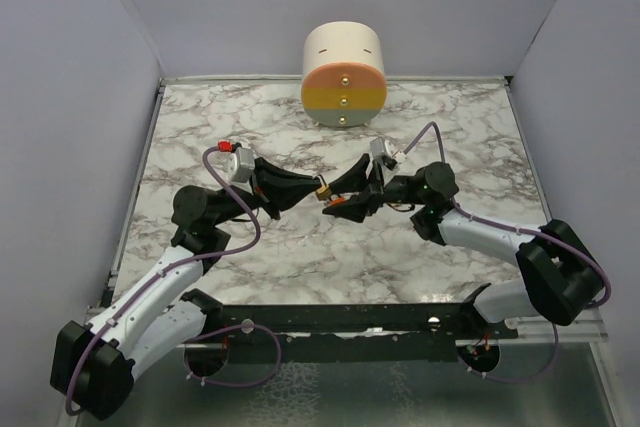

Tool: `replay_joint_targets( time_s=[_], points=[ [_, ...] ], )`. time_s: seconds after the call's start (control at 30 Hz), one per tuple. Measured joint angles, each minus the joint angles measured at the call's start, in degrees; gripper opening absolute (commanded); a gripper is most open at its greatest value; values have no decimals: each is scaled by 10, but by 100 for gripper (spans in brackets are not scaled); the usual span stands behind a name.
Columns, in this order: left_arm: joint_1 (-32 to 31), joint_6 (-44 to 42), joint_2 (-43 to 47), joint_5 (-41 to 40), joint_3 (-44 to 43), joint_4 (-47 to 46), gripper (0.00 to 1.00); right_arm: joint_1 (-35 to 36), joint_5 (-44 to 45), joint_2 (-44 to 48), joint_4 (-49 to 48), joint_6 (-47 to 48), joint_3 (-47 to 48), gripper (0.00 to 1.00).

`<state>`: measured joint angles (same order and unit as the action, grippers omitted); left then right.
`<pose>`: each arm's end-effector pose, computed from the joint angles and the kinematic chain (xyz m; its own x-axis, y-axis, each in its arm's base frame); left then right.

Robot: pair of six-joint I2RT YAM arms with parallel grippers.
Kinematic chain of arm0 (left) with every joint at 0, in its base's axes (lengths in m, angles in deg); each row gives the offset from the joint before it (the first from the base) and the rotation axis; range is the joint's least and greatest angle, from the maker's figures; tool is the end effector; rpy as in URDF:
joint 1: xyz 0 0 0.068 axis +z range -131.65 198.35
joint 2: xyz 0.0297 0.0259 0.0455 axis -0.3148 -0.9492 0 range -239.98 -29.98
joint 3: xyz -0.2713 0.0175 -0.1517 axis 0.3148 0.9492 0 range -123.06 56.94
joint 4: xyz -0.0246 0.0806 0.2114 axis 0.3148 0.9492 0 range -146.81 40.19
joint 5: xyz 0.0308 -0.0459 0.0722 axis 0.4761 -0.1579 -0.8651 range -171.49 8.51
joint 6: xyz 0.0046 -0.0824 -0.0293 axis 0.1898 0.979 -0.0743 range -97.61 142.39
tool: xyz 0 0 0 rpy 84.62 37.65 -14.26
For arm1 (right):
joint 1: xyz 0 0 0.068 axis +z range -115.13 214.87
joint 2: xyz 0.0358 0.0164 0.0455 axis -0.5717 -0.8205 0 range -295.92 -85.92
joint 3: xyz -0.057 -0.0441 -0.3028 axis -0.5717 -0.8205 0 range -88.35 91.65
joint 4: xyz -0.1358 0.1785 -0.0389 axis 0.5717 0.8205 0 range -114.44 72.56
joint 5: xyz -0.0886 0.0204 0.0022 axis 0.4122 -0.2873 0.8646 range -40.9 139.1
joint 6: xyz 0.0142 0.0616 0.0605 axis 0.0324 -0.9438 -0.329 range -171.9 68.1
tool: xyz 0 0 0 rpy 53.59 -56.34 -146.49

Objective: Lock with the key
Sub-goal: Lock the lock.

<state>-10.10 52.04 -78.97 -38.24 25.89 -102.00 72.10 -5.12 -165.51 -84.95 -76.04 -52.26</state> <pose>0.1099 -0.1199 0.3953 -0.0867 -0.3627 -0.9278 0.9662 0.1965 -0.1671 0.1783 0.2146 0.3470 -0.1846 0.1600 -0.9697 -0.9817 -0.0759 0.1744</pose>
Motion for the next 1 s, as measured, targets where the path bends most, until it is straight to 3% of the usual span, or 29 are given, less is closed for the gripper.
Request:
replay_joint_targets(
  time_s=[0.17,0.23,0.27,1.0],
  points=[
    [0,10,-4,3,0,-19,0,4,6,0,0,2,3,18],
    [0,12,-5,3,1,-24,0,5,8,0,0,4,3,3],
    [0,14,-5,3,1,-25,0,6,8,0,0,4,3,1],
    [-2,-46,-3,-27,1,-4,0,29,68,24,34,36,-24,1]
  ],
)
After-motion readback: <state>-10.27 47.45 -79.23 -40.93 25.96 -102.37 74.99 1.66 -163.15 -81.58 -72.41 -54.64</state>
